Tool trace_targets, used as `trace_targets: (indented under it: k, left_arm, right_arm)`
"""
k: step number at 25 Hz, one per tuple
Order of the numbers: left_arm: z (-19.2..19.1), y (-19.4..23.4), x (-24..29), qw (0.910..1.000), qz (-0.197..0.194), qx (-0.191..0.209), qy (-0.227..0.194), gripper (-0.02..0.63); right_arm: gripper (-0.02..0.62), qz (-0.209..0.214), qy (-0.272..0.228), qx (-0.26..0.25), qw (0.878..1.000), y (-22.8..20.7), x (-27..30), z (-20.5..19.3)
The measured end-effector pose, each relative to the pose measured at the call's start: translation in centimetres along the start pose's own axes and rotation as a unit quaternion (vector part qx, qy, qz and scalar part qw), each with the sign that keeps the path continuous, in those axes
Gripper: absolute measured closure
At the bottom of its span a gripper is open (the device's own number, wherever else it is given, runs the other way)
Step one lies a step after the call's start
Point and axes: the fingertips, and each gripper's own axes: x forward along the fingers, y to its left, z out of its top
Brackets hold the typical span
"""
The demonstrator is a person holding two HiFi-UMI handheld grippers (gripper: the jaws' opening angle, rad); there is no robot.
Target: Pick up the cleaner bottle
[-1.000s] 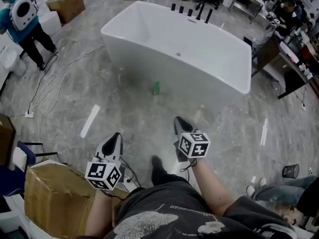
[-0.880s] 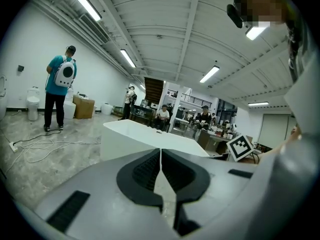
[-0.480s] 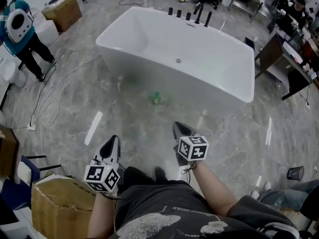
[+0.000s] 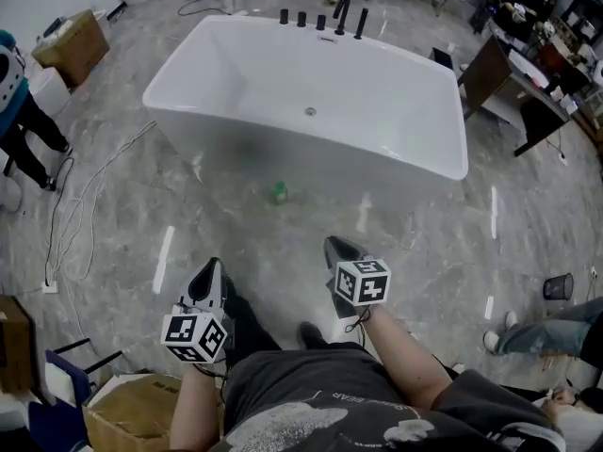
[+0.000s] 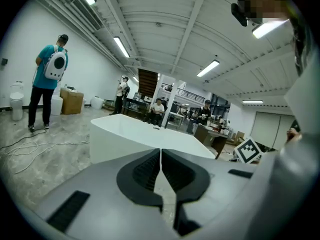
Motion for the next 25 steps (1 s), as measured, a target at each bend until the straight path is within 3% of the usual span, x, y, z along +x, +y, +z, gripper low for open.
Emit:
trace_targets:
  k: [7,13,19,25]
  left_arm:
    - [3.3,8.5,6.5,0.9977,-0.062,-0.001,0.027,0.584]
    - [4.5,16.3,10.9,0.9927,-0.095,0.013,0.074,0.584]
    - [4.7,21.8,15.3,0.982,-0.145,0.03,0.117,0.584]
    - [2.6,23.8,19.1,0.9717,-0.176,0.041,0.152,0.584]
  right_arm:
    - [0.561,-0.077,-0.007,0.046,0.996,2.6,6.7,1.0]
    - [0.557,-0.141,0.0,0.096,0.985,5.6,12.7,1.5]
    - [0.457,-0.195,-0.001,0.138,0.971,7.8,18.1,2.1]
    - [0.38,-0.262,-0.007,0.147,0.954,7.1,21.7,0.1]
